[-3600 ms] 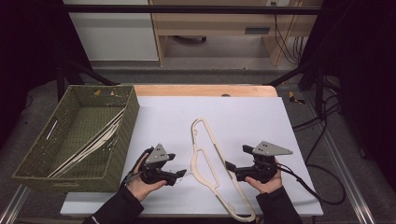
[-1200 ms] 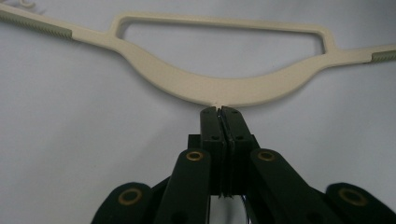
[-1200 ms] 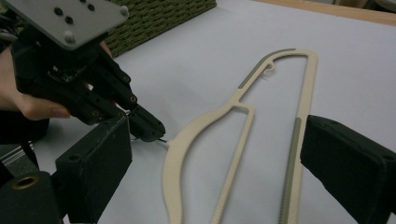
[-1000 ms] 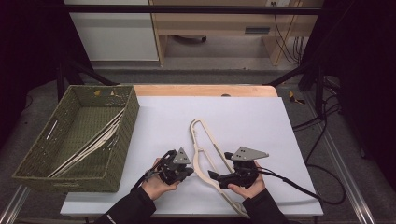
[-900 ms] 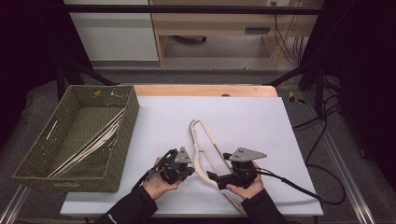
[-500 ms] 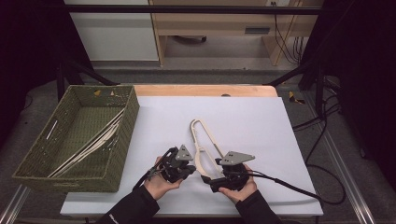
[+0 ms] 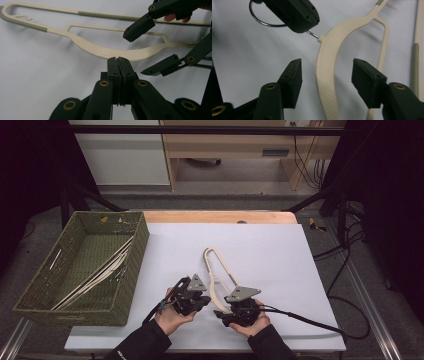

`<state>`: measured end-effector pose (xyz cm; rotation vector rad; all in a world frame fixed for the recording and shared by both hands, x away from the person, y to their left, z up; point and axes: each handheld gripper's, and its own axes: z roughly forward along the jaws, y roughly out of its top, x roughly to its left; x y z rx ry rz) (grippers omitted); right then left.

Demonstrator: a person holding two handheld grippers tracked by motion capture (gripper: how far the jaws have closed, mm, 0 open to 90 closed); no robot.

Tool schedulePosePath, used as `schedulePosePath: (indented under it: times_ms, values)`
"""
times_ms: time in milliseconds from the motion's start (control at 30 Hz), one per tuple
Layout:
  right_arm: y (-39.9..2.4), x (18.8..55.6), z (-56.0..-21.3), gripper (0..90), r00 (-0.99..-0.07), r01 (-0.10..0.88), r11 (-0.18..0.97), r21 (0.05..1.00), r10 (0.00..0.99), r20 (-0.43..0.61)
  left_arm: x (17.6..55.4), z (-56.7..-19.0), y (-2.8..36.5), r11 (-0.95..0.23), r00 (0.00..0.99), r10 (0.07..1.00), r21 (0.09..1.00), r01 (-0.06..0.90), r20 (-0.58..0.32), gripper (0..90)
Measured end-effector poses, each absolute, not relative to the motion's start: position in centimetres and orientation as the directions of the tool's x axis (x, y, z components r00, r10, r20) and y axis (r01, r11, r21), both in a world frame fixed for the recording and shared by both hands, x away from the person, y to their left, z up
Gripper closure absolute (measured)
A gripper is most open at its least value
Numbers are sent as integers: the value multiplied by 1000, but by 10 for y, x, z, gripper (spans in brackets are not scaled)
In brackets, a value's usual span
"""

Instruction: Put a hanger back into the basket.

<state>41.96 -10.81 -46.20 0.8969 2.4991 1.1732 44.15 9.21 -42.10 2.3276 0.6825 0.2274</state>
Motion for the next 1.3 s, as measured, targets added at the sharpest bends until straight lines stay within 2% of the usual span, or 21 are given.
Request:
schedulePosePath:
  times_ms: [100, 133, 200, 233, 267, 600, 633, 667, 700, 800, 833, 933, 967, 1100, 1133, 1167, 1300]
  values:
    - [-105, 419, -464, 524, -788, 424, 517, 744, 616, 21, 441, -421, 92, -618, 845, 534, 665, 419, -36, 885]
    - [-103, 420, -466, 581, -795, 415, 544, 730, 607, 0, 441, -421, 92, -620, 845, 533, 664, 418, -35, 885]
    - [-103, 420, -467, 606, -797, 412, 547, 729, 604, -2, 440, -421, 92, -619, 844, 535, 663, 421, -37, 885]
    - [-103, 420, -467, 678, -797, 413, 551, 726, 604, -5, 440, -422, 92, -613, 843, 537, 668, 421, -38, 885]
    - [-103, 420, -467, 712, -799, 409, 550, 728, 601, -4, 440, -422, 92, -619, 844, 535, 664, 419, -35, 885]
    - [-105, 419, -464, 734, -798, 404, 542, 737, 602, -6, 441, -419, 96, -588, 843, 535, 691, 421, -58, 865]
    - [-105, 418, -462, 735, -797, 404, 541, 738, 605, -7, 441, -417, 97, -571, 841, 536, 703, 424, -72, 816]
    - [-105, 418, -462, 735, -797, 404, 541, 738, 605, -7, 442, -415, 99, -554, 838, 540, 716, 425, -79, 816]
    - [-106, 418, -461, 737, -795, 401, 542, 738, 607, -15, 442, -409, 104, -530, 832, 550, 741, 413, -71, 720]
    - [-107, 418, -459, 739, -793, 397, 538, 743, 609, -17, 441, -401, 110, -481, 823, 562, 776, 408, -84, 634]
    - [-109, 418, -456, 741, -793, 387, 538, 749, 608, -27, 440, -391, 119, -442, 818, 571, 814, 377, -68, 524]
    - [-112, 417, -452, 744, -792, 382, 537, 752, 609, -33, 438, -380, 129, -403, 806, 589, 844, 355, -58, 446]
    - [-115, 418, -447, 748, -784, 379, 526, 761, 620, -37, 437, -371, 138, -366, 800, 598, 869, 333, -54, 363]
    - [-123, 418, -438, 757, -774, 375, 513, 772, 632, -44, 437, -363, 151, -329, 788, 614, 893, 307, -45, 244]
    - [-123, 418, -438, 757, -774, 375, 513, 772, 632, -44, 437, -361, 155, -323, 786, 616, 896, 306, -46, 244]
    - [-128, 419, -434, 762, -762, 376, 495, 783, 646, -42, 437, -361, 160, -311, 780, 624, 901, 304, -47, 194]
    - [-137, 420, -427, 772, -746, 384, 470, 795, 666, -33, 437, -364, 167, -318, 774, 632, 901, 296, -31, 116]
